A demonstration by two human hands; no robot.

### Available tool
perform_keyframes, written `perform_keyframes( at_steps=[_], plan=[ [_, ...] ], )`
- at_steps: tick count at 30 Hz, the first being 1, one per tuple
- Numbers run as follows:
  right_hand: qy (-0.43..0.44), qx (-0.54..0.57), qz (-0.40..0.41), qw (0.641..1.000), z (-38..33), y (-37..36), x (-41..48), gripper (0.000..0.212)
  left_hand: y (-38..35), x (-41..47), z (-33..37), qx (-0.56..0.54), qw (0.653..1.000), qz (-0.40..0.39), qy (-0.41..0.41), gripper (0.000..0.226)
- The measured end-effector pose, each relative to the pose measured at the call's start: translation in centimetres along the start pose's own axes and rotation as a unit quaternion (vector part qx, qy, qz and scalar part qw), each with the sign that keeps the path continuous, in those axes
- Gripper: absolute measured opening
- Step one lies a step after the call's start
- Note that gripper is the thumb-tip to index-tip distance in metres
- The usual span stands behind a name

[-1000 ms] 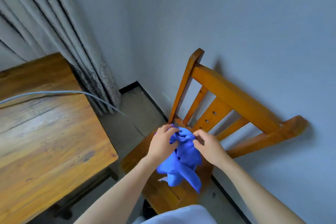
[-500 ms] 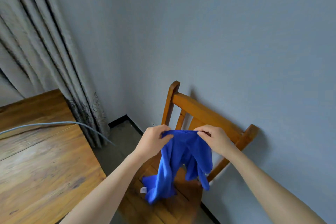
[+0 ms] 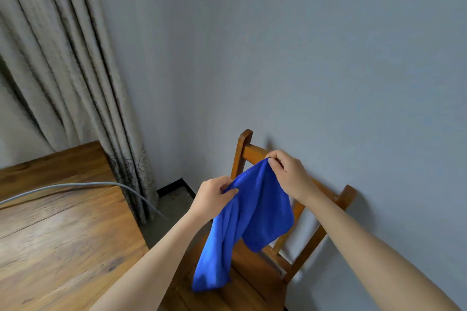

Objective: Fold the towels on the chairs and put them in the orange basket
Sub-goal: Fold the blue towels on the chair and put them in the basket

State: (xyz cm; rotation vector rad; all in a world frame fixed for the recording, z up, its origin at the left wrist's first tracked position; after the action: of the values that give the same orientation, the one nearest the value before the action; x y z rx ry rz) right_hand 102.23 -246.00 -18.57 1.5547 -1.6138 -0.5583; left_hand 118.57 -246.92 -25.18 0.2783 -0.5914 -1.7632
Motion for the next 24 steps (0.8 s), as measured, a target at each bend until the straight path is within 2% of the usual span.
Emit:
perform_keyframes(
  at_steps=[5,10,19,22,24],
  plan=[
    [0.042,0.01,0.032,0.999,-2.9,0.3,1.8,0.018,0.0,-1.4,-3.1,-0.029,0.997,0.04,0.064,0.035],
    [0.034,0.054,0.095,0.993,-4.0,2.0,3.5,0.02,-0.1,-3.4,-7.6,-0.021,0.984,0.071,0.165,0.014],
    [-0.032,0.085,0.177,0.98,-1.4,3.9,5.2,0.021,0.9,-5.4,-11.2,-0.043,0.967,0.107,0.229,0.013],
    [-0.082,0.06,0.159,0.982,0.6,2.1,5.4,0.023,0.7,-5.6,-12.0,-0.061,0.966,0.095,0.231,0.013],
    [-0.111,-0.025,0.092,0.989,2.7,-0.8,5.2,0.025,0.3,-5.4,-11.9,-0.08,0.966,0.092,0.227,0.017]
  ],
)
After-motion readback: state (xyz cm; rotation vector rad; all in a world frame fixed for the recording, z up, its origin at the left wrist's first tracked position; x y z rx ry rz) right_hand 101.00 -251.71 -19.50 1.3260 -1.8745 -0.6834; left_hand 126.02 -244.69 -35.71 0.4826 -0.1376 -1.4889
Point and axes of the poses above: each hand's wrist, its own x-axis towards the middle knuckle, its own y-axis out of the back of the hand, z = x × y, the point moved 6 cm from there along x, towards the middle knuckle, and after that the axes turned 8 degrees about -x, right-handed, at the moved point
